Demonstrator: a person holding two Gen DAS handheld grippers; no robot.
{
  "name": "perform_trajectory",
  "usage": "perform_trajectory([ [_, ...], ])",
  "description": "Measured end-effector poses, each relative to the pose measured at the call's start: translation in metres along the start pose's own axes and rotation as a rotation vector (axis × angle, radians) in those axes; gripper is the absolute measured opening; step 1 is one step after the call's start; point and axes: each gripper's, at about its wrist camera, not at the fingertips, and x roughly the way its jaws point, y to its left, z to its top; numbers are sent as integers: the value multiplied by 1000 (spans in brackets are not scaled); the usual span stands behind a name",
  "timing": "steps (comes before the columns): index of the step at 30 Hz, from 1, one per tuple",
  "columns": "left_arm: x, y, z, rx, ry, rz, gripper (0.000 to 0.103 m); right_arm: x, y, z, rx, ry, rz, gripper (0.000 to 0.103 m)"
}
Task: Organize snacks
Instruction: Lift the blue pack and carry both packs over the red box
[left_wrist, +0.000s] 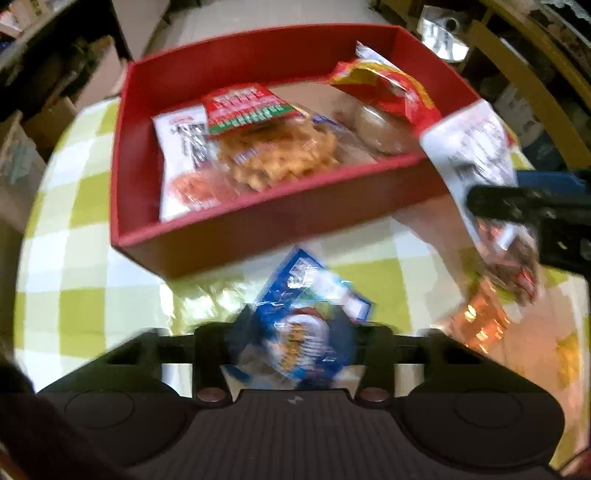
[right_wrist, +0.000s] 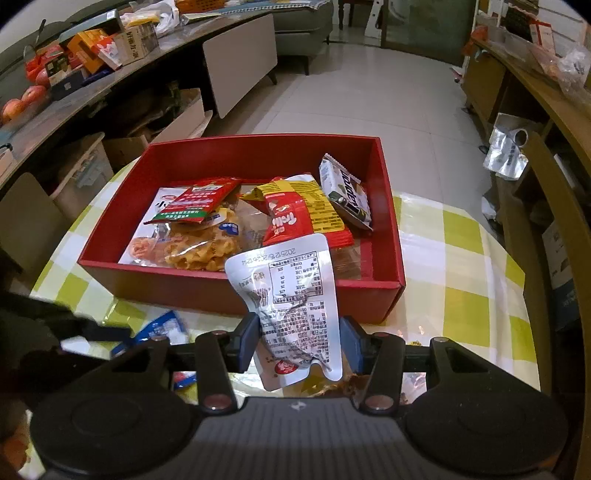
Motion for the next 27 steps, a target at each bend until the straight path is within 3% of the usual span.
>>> perform_trajectory([
  [1,-1,-4,-2,26,0,11,50,-1,0,0,0,-2,1,54],
  [3,1,-15,-3,112,-23,70,69,-4,1,-1,-4,-7,3,54],
  [4,5,-21,-2,156,-34,99,94,-5,1,-2,-5,-8,3,54],
  [5,8,-25,-1,196,-44,107,99,-5,1,-3,-7,-9,3,54],
  [9,19,-33,-8,264,-3,93,100,-3,-1,-4,-9,-1,1,54],
  [10,17,-32,-10,265,-11,89,98,-2,-2,-4,-10,2,0,54],
  [13,10,-24,-10,209,13,30,73,-2,-2,-4,-5,5,-2,54],
  [16,-1,-21,-10,169,-6,35,62,-5,0,-3,-5,-8,2,54],
  [19,-18,-18,-8,140,-28,2,40,-9,1,-2,-4,-22,2,54],
  [22,-23,-17,-4,128,-25,-20,30,-8,2,-1,-1,-22,0,54],
  [24,-16,-19,-5,154,2,5,39,-6,2,-2,-2,-15,3,54],
  [25,-12,-22,-8,165,-2,38,52,-5,3,-3,-8,-12,2,54],
  [26,-8,-25,-9,181,-10,70,77,-5,3,-3,-9,-10,1,54],
  [27,-2,-27,-9,197,-11,91,84,-5,3,-3,-7,-9,1,54],
])
